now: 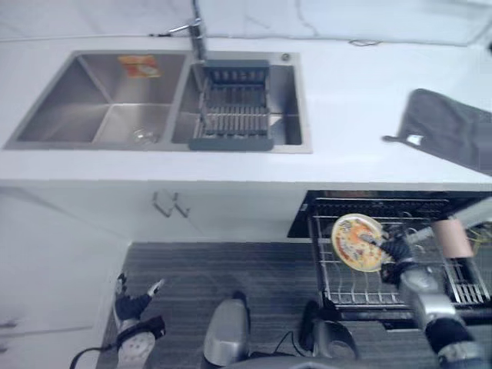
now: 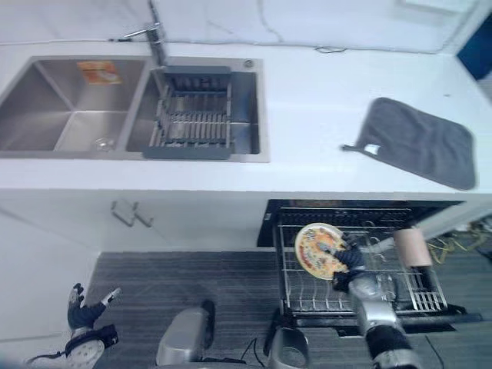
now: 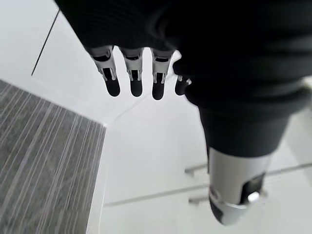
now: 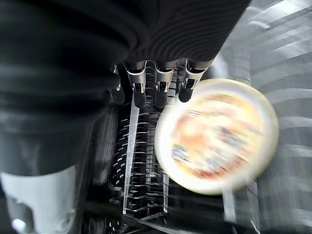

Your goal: Place the dishes in the dishwasher.

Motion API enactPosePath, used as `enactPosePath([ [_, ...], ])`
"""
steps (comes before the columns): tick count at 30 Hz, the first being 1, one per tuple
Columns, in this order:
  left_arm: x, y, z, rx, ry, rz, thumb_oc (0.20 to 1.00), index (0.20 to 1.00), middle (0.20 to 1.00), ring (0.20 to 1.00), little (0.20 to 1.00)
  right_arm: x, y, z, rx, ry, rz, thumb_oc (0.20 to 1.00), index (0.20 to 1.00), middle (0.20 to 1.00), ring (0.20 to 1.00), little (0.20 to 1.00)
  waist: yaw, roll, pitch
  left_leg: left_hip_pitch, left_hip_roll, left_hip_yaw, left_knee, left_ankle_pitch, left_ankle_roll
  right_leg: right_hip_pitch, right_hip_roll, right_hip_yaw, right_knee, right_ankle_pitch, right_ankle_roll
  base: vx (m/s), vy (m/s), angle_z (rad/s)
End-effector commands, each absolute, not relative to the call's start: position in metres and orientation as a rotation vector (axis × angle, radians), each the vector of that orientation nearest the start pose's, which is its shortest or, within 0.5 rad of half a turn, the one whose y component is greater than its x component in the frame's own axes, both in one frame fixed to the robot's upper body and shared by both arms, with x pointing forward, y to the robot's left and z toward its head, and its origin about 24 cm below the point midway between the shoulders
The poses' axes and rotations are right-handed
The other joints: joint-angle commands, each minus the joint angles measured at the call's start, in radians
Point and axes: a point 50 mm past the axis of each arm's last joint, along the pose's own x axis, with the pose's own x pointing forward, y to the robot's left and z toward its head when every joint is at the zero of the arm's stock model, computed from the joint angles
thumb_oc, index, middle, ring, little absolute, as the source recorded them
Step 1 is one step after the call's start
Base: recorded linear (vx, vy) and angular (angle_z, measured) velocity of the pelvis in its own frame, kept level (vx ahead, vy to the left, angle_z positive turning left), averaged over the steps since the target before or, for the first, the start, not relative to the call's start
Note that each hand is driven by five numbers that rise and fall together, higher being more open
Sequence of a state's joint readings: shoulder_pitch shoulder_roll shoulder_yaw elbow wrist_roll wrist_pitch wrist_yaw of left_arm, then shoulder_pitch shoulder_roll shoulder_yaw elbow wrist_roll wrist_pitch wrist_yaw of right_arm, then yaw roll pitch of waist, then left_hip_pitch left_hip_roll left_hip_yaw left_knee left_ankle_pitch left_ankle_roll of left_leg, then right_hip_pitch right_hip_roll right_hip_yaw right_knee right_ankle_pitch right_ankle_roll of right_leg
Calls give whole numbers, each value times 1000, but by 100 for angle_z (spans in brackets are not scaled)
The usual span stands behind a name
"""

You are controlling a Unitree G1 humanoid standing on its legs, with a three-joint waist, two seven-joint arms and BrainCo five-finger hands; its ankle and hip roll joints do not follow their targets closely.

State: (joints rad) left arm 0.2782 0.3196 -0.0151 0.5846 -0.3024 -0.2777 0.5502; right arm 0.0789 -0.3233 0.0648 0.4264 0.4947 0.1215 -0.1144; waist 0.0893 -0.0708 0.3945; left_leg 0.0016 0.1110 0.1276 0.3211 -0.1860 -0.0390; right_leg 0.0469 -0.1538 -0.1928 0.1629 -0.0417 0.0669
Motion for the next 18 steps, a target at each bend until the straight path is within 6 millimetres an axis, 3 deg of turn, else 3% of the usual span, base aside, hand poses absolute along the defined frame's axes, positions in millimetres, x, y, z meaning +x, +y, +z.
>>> enactPosePath([
  [1,95,294,-74,249,507,805,1000,1000,1000,1000,1000,221,-260,-45,172,543,-254,1000,1000,1000,1000,1000,-1,15,-13,-24,76,-44,-57,144,-34,13,-61,4,-4,40,35,42,-23,-27],
  [8,80,314,-65,267,500,869,1000,1000,1000,1000,1000,188,-257,-33,220,474,-276,1000,1000,1000,1000,1000,-56,-49,-34,-16,68,15,-68,117,-4,4,-67,40,-68,108,95,-43,-8,-26],
  [11,78,327,-61,305,505,879,1000,1000,1000,1000,1000,181,-267,-20,232,401,-323,1000,1000,1000,1000,1000,-82,-87,-35,-10,67,50,-94,112,7,-17,-77,43,-99,156,129,-96,-40,-27],
  [16,73,338,-57,334,494,948,1000,1000,1000,1000,1000,179,-297,11,196,209,-497,1000,1000,1000,1000,1000,-99,-107,-42,9,89,128,-153,120,14,-50,-63,-3,-65,158,128,-172,-70,-56],
  [17,77,340,-56,332,482,960,1000,1000,1000,1000,1000,180,-305,17,175,169,-558,595,595,595,595,595,-101,-108,-47,-4,94,140,-148,121,13,-50,-61,-14,-83,150,118,-215,-120,-76],
  [18,77,340,-56,331,482,959,1000,1000,1000,1000,1000,180,-306,17,174,169,-559,595,595,595,595,595,-101,-106,-44,-2,96,139,-144,116,12,-47,-59,-15,-83,147,119,-94,-67,-97],
])
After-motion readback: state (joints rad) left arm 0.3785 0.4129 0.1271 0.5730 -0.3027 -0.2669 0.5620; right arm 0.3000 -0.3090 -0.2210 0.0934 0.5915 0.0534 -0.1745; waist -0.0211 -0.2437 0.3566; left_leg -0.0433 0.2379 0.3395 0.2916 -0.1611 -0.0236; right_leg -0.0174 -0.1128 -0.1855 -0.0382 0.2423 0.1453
